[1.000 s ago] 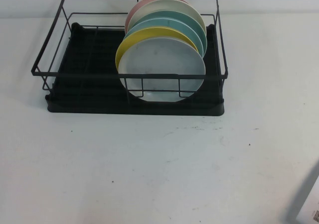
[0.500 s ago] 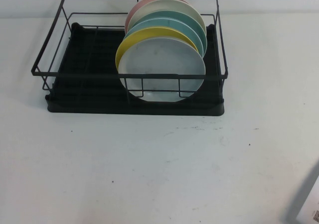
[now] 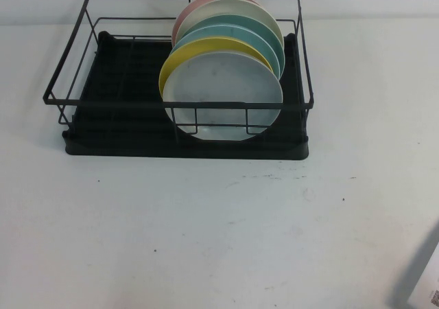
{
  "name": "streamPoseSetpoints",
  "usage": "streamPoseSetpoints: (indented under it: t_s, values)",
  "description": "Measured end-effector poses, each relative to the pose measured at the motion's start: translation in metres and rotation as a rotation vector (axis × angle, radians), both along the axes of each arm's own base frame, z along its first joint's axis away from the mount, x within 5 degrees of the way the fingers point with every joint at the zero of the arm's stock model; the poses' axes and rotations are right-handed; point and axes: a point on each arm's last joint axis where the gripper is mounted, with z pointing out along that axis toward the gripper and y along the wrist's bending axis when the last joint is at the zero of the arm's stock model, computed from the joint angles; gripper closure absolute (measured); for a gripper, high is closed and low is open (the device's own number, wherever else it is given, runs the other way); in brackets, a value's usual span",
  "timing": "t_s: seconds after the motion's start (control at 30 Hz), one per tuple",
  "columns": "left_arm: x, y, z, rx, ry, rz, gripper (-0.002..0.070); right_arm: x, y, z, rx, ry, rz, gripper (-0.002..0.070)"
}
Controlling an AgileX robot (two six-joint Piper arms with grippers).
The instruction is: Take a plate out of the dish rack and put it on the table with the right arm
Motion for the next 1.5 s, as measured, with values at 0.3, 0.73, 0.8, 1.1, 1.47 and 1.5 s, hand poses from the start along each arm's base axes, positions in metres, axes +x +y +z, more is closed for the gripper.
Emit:
streamPoseSetpoints:
  t_s: [0.3,0.73,0.8,1.1,1.47,1.5]
  values:
    - [0.000,0.000,0.000,0.000,0.000,0.000,0.0679,0.002,0.000,0.019,0.478,-0.148,-0.057,0.0694]
    - [0.000,0.000,0.000,0.000,0.000,0.000,0.0679,0.002,0.005,0.035,0.585,-0.108,-0.017,0.0694]
    - [0.000,0.000,0.000,0.000,0.000,0.000,0.0679,0.005,0.010,0.047,0.533,-0.041,0.025,0.0694]
    - [0.000,0.000,0.000,0.000,0.000,0.000,0.0679,0.049,0.030,0.102,0.225,0.296,0.248,0.0694]
    - [0.000,0.000,0.000,0.000,0.000,0.000,0.0679,0.148,0.053,0.124,0.048,0.509,0.455,0.0694]
    - [0.000,0.000,0.000,0.000,0.000,0.000,0.0679,0.154,0.060,0.123,0.041,0.521,0.481,0.0694]
